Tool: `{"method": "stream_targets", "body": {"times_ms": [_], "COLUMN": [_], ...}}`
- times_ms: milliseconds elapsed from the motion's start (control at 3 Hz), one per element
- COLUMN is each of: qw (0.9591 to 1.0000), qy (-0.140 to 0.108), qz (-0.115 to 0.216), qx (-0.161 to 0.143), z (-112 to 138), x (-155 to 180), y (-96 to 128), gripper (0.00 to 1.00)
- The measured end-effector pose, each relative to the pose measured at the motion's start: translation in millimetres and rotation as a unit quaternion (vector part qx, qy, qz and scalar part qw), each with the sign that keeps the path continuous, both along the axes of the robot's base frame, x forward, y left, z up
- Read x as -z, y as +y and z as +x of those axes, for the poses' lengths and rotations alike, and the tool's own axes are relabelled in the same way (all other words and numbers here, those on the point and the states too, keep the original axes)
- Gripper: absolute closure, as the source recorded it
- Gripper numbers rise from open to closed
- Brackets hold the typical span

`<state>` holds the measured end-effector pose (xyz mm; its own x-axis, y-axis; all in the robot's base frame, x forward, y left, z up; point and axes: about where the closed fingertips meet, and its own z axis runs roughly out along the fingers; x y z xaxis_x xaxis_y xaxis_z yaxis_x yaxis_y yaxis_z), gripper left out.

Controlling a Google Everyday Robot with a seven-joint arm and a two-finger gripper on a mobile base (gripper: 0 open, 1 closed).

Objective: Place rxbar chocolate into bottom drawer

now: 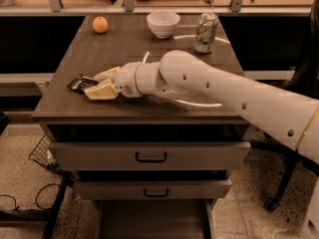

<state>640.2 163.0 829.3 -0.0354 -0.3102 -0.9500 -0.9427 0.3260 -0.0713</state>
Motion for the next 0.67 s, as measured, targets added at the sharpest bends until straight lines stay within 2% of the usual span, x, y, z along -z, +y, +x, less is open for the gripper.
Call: {"method": "stream_targets", "body": {"times_ms": [667], "qw": [1.0], "qy": [0.0], "qz": [0.0], "qx": [0.0], "z": [-0.2], "x": [-0.1], "y": [0.2], "gripper": [1.0]}}
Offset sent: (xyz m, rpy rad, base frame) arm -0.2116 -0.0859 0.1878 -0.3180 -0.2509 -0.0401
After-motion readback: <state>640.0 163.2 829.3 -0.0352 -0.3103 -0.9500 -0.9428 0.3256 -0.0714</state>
